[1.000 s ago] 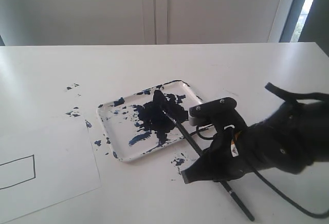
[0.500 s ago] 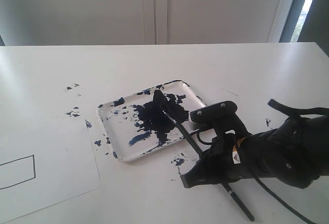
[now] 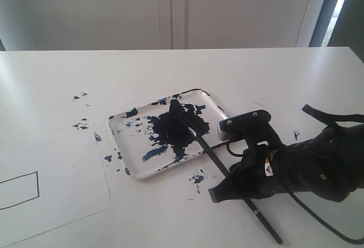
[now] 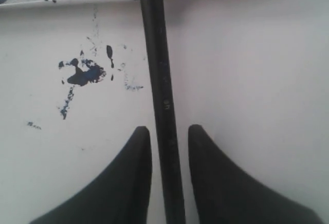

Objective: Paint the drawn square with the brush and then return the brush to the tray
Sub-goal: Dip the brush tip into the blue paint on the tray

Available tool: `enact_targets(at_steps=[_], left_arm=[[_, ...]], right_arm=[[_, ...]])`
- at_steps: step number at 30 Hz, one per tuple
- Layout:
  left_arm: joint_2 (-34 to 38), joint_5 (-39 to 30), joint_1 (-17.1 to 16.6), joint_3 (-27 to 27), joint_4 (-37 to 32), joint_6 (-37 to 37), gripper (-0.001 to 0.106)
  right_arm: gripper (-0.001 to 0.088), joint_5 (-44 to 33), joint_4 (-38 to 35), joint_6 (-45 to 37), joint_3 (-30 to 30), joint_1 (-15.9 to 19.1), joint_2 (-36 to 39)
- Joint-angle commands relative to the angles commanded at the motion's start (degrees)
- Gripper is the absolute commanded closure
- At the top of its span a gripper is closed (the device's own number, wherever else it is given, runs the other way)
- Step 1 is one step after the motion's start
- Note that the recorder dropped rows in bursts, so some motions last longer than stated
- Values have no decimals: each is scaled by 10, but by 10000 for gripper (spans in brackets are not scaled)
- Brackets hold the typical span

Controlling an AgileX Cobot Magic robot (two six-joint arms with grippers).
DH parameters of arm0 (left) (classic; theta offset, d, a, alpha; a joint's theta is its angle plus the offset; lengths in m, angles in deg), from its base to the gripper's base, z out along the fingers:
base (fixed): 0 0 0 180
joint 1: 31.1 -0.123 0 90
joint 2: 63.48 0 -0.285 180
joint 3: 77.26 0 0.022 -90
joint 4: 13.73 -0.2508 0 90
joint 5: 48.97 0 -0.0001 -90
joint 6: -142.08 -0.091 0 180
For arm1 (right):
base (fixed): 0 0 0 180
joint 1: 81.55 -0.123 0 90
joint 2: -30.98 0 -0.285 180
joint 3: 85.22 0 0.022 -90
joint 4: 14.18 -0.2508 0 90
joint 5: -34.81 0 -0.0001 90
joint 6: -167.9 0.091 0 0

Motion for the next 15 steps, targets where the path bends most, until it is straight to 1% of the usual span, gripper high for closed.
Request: enact_targets(at_steps=[5,7,8,9,10,11,14,15], left_arm=[[0,0,0,0,0,0,1053],[0,0,0,0,0,0,1053],[0,0,0,0,0,0,1053],[0,0,0,0,0,0,1053],[0,0,0,0,0,0,1053],[0,0,0,0,0,0,1053],[0,0,0,0,0,0,1053],[0,0,0,0,0,0,1053]], right_arm=[[611,8,0,-3,-3,0,17],[631,11,-2,6,-3,0,17],[689,6,-2,7,-3,0,17],[722,4,-2,7,-3,0,17],[821,-2,-2,7,-3,0,17],[868,-7,-2,7,-3,0,17],[868,-16,-2,8,-3,0,17],[868,-30,-2,8,-2,0,12]])
